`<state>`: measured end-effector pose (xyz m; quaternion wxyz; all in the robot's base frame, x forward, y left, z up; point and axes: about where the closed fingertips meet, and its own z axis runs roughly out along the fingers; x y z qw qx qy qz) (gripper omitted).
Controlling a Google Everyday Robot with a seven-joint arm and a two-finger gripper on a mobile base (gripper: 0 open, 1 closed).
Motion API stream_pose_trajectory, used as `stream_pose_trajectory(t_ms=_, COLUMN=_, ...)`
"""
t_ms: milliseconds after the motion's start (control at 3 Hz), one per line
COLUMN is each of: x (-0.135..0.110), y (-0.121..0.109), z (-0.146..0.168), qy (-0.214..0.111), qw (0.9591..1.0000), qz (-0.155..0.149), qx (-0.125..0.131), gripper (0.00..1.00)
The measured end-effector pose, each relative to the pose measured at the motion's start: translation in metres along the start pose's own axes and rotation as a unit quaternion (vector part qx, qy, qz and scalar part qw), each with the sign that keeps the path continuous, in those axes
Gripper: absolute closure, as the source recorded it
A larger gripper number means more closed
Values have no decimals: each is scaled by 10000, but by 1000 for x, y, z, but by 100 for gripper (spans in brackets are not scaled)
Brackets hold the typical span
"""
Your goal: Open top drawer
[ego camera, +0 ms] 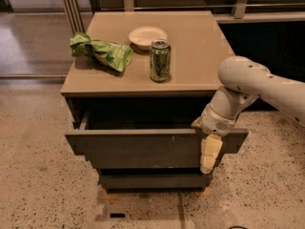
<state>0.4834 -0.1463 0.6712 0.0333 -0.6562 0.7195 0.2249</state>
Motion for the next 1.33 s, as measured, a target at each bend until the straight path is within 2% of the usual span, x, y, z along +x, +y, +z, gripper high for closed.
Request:
stream_pose_trajectory(t_ms=667, x=3, y=34, z=4, qy=135, qw=9996, qz=90, qx=-244, gripper=0)
stream_pose_trajectory(t_ms=1000, x=8, y=60, z=17, qy=242, qw=9981, qz=165, qx=-551, gripper=0)
stream_pose_trajectory(t_ms=1333, x=8, y=60, z=17, qy=242, qw=9981, qz=165, qx=-551, gripper=0)
